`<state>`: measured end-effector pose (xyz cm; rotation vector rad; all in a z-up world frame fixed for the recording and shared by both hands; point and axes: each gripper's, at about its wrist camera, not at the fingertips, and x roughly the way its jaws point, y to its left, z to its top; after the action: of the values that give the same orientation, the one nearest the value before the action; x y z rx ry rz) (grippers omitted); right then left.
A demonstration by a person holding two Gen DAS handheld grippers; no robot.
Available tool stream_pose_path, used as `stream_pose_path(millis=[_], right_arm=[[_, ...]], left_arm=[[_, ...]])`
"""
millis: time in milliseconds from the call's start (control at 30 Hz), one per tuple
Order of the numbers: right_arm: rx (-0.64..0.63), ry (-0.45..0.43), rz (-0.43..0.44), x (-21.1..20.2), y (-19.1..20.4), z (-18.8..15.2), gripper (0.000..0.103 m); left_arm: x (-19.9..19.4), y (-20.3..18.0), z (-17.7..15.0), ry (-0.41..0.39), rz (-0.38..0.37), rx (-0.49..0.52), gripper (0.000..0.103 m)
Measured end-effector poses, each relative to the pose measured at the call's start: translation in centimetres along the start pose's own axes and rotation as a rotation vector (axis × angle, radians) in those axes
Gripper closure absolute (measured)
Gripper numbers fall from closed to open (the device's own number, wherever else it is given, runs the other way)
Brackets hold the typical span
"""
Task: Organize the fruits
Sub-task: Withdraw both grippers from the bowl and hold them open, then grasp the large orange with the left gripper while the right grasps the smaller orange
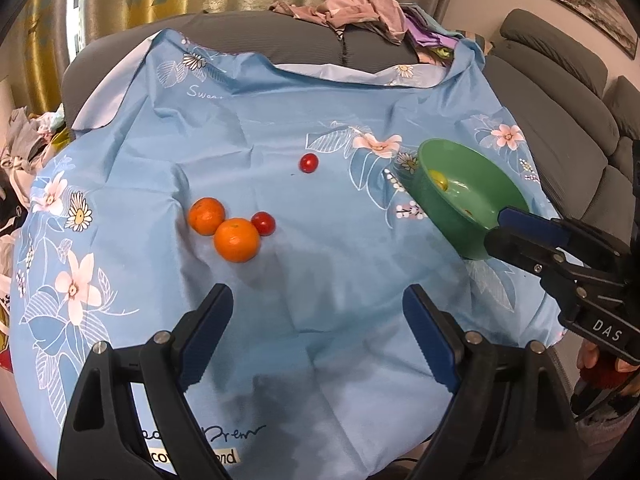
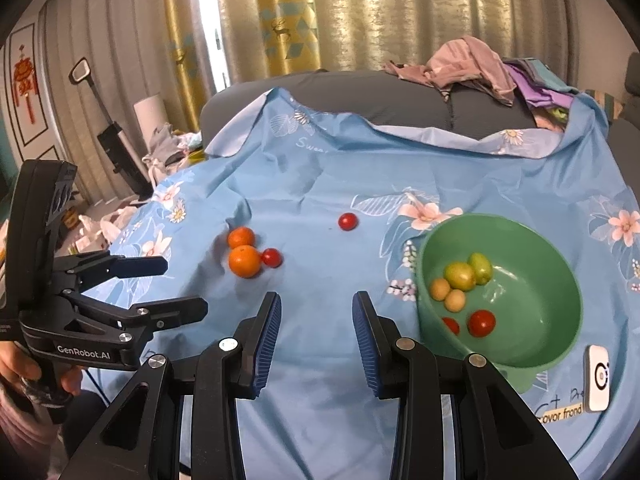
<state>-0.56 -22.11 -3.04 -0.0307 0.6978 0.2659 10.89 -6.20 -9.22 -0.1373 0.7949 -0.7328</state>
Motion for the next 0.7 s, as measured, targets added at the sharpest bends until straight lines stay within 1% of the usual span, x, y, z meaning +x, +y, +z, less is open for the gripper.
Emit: stream_pose_path(millis=[467, 700], right_arm=[[-0.017, 0.027, 0.030, 1.7, 1.1, 0.2, 0.066], [-0.010, 0.044, 0.060, 2.9, 1.1, 0.1, 0.066]], left_arm=[[0.3, 1.7, -0.3, 0.003, 0.014, -0.028, 0.016], [0.1, 3.0, -0.5, -0.021, 0.020, -0.048, 0.016]])
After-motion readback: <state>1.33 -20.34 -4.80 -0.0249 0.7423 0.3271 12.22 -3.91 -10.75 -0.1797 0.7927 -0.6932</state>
